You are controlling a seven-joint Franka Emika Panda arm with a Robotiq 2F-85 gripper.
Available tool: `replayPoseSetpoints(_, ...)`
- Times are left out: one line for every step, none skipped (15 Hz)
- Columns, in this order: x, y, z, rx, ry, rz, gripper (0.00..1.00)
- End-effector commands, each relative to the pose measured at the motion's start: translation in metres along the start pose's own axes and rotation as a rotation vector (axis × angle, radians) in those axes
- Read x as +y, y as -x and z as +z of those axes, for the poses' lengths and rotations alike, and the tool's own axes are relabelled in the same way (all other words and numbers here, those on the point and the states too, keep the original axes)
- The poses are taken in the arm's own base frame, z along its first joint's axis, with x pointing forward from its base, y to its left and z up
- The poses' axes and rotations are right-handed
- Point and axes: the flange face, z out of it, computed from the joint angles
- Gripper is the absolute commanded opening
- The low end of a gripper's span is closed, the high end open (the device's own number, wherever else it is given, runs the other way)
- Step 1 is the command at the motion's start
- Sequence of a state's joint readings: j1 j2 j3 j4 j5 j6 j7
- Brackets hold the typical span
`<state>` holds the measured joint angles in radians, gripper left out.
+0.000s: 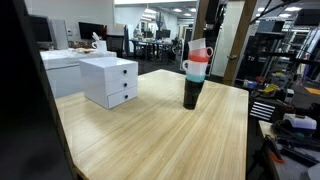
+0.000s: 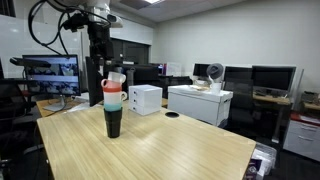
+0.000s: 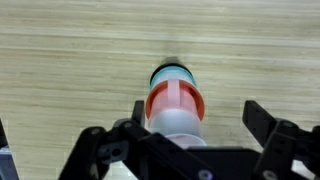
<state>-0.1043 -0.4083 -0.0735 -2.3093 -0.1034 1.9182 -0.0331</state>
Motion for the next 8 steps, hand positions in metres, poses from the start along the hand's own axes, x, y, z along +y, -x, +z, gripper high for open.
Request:
replayPoseSetpoints(-0.010, 0.020, 0.013, 0.077, 0.066, -0.063, 1.00)
replayPoseSetpoints(-0.011, 0.021, 0.018, 0.114, 0.079, -0.067, 1.00)
replayPoseSetpoints(-0.013, 0.022, 0.023, 0.135, 0.085, -0.077, 1.00)
replayPoseSetpoints(-0.013, 0.023, 0.028, 0.161, 0.096, -0.084, 1.00)
replayPoseSetpoints(-0.014, 0.024, 0.033, 0.179, 0.101, -0.092, 1.00)
replayPoseSetpoints(-0.015, 0.026, 0.037, 0.195, 0.105, -0.097, 1.00)
replayPoseSetpoints(-0.016, 0.027, 0.043, 0.188, 0.103, -0.102, 1.00)
replayPoseSetpoints(-0.016, 0.029, 0.048, 0.178, 0.104, -0.100, 1.00)
